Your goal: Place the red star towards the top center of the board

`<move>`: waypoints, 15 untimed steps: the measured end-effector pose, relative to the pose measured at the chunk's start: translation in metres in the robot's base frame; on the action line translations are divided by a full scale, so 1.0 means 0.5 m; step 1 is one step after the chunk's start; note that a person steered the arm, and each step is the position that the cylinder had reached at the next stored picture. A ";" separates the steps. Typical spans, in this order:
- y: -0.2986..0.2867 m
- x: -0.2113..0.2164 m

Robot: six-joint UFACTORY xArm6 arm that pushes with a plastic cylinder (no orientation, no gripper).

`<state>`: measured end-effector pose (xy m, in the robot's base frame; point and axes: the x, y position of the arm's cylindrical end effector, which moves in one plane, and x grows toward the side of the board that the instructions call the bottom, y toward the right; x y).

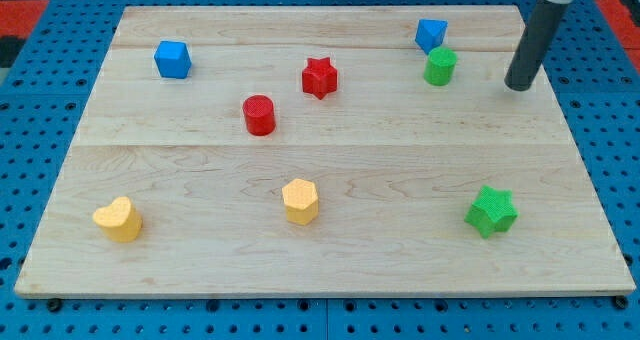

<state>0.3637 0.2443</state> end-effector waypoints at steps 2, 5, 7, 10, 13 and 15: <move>0.000 0.078; -0.256 0.073; -0.439 0.031; -0.527 -0.043; -0.659 -0.108; -0.689 -0.165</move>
<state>0.2809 -0.1000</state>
